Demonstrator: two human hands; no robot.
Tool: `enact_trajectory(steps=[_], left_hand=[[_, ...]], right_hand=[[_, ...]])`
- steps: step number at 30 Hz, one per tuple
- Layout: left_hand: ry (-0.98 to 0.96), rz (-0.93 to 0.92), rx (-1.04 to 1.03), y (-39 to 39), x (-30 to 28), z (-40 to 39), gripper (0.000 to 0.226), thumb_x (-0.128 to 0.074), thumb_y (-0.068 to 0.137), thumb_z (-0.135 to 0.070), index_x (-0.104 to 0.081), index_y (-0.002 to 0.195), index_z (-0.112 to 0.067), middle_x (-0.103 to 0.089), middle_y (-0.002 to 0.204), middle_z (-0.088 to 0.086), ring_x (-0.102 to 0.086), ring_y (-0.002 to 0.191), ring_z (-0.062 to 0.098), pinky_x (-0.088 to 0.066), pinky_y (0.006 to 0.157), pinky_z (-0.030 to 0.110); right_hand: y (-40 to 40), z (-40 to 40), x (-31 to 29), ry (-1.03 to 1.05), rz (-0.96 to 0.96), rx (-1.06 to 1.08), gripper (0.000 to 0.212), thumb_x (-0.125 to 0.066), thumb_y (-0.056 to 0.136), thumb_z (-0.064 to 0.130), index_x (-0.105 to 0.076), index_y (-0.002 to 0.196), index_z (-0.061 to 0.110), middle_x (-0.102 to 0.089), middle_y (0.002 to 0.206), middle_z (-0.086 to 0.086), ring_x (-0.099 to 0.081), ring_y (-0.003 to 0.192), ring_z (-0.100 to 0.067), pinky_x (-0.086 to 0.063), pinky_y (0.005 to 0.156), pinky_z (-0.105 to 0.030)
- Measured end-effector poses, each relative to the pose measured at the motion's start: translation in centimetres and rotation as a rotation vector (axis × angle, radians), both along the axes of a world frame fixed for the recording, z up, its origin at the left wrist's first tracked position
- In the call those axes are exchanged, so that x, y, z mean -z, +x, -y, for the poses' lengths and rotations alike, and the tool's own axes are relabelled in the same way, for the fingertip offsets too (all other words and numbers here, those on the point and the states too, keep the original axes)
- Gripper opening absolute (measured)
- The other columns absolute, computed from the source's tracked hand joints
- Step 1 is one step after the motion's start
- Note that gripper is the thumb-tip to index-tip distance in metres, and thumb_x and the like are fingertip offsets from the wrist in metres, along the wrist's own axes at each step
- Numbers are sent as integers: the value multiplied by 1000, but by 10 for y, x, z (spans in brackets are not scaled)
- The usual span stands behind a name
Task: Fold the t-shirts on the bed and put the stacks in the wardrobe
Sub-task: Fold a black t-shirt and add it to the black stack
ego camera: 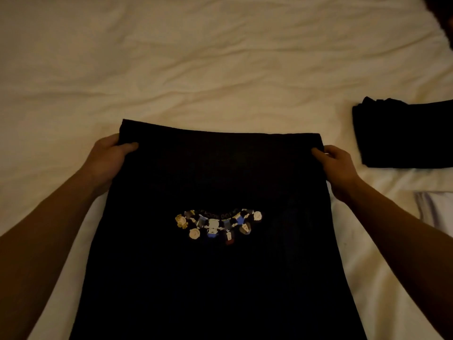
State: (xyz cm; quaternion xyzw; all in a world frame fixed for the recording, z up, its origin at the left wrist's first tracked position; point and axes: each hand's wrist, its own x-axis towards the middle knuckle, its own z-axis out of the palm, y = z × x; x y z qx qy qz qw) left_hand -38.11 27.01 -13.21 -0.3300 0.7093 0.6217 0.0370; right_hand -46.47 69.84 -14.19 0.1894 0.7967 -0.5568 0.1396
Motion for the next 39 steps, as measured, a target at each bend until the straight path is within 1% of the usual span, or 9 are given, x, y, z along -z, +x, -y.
enact_trajectory(steps=[8, 13, 16, 18, 20, 24, 29, 34, 39], left_hand=[[-107, -100, -7, 31, -9, -1, 31, -56, 98, -6, -61, 127, -16, -67, 106, -5, -63, 85, 1, -49, 76, 16], [-380, -58, 62, 67, -28, 2, 25, -62, 96, -15, -65, 120, -9, -61, 119, 11, -61, 103, 23, -46, 90, 32], [-611, -28, 97, 104, -40, -1, 18, -68, 93, -20, -68, 99, -3, -54, 104, 11, -56, 92, 23, -40, 70, 19], [-440, -83, 60, 130, -46, -9, 10, -67, 92, -14, -74, 99, -17, -69, 91, -7, -64, 82, 9, -44, 70, 13], [-252, -90, 40, 155, -43, -17, 32, -64, 93, -9, -75, 99, -38, -72, 75, -17, -62, 66, -8, -48, 66, 12], [-77, 55, 32, 198, -17, -21, 26, -51, 98, 1, -66, 112, -16, -68, 92, 12, -69, 64, 6, -53, 55, 15], [59, 114, -59, 222, -1, -37, 50, -35, 92, 17, -68, 100, -20, -67, 104, 0, -66, 90, 18, -59, 64, 19], [4, 148, -283, 210, 3, -36, 15, -59, 95, -22, -65, 107, -29, -63, 104, 11, -63, 76, 18, -50, 69, 33], [-546, 259, 8, 230, 18, -57, 71, -66, 84, -59, -49, 136, -14, -58, 128, 14, -55, 119, 35, -46, 100, 50]], right_hand=[[28, -9, -29, -77, -108, -23, 8, -57, 99, 15, -62, 93, 17, -68, 86, -2, -69, 66, -2, -53, 59, -14], [63, -25, -47, 0, -203, -59, 12, -57, 98, 15, -62, 92, 24, -67, 90, 5, -66, 77, 2, -52, 72, -17], [94, -33, -56, 78, -267, -101, 14, -61, 97, 17, -65, 94, 31, -67, 87, 7, -63, 79, 0, -49, 75, -17], [116, -40, -56, 142, -292, -113, 14, -64, 95, 21, -65, 94, 36, -62, 75, -1, -58, 70, -11, -47, 70, -23], [136, -47, -51, 129, -250, -65, 14, -63, 95, 22, -65, 94, 36, -56, 69, -11, -51, 64, -16, -45, 66, -27], [183, -43, -25, -7, -60, -9, 2, -64, 93, 21, -64, 95, 21, -66, 69, -9, -65, 62, -17, -55, 73, -41], [212, -58, -6, -97, 140, 117, 22, -44, 102, 8, -63, 112, 11, -70, 103, -16, -71, 88, -27, -60, 76, -33], [199, -51, -8, -147, 267, 171, 26, -53, 99, 29, -54, 120, 13, -63, 108, -7, -66, 92, -21, -55, 74, -33], [211, -41, 11, 439, 153, 44, 52, -59, 93, 46, -51, 129, 9, -57, 123, -13, -56, 111, -30, -47, 94, -44]])
